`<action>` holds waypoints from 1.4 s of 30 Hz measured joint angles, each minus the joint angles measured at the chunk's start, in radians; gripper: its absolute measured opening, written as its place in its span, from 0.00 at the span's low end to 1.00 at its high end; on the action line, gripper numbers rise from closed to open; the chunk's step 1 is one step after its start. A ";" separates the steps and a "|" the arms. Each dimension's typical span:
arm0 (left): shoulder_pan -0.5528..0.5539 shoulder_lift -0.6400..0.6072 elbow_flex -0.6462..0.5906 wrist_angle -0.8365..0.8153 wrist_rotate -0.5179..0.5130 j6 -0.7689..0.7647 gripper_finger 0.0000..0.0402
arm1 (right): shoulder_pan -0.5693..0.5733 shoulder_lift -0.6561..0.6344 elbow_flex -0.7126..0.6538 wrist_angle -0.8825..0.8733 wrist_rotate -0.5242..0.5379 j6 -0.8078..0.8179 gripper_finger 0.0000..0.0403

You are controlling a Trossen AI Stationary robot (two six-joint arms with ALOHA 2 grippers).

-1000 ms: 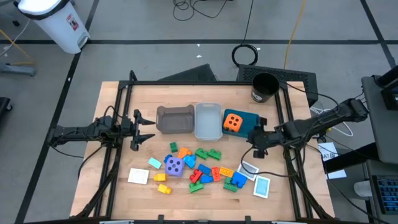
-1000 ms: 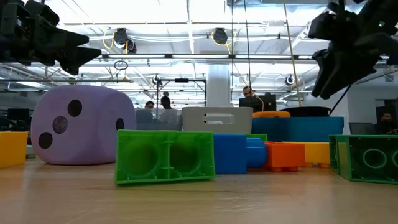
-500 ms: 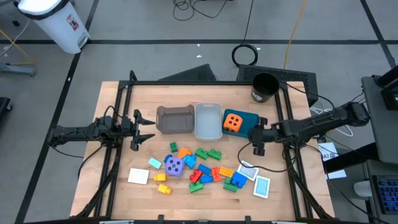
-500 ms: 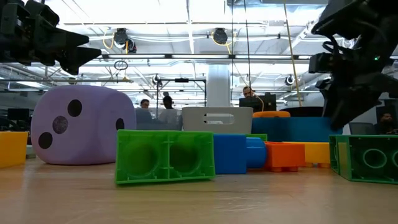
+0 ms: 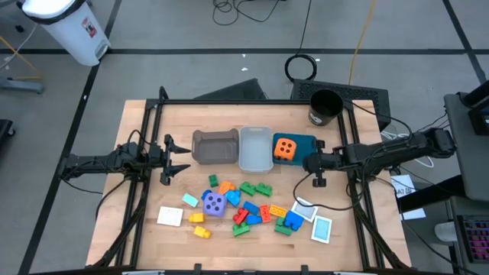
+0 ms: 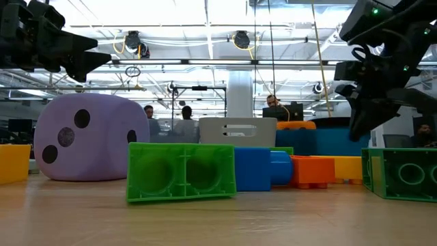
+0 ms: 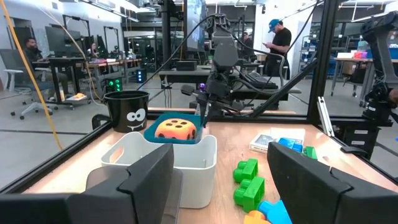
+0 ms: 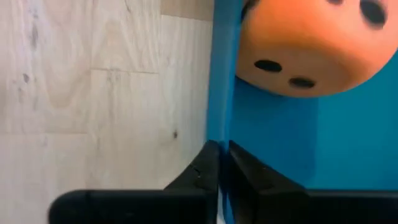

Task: Pick & Place Toys
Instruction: Adjust the blue bin on the table, then put the purple die into the blue bin

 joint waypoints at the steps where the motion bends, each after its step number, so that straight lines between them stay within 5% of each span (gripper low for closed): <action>1: 0.000 0.000 0.000 0.000 0.000 0.000 0.67 | -0.005 0.000 0.000 0.003 0.001 -0.011 0.02; 17: 0.000 0.000 0.000 0.000 0.000 0.000 0.67 | -0.025 0.000 0.000 0.015 0.001 -0.110 0.03; 42: 0.000 0.000 0.000 0.000 0.000 0.000 0.67 | -0.023 -0.003 0.000 0.175 0.008 -0.045 0.38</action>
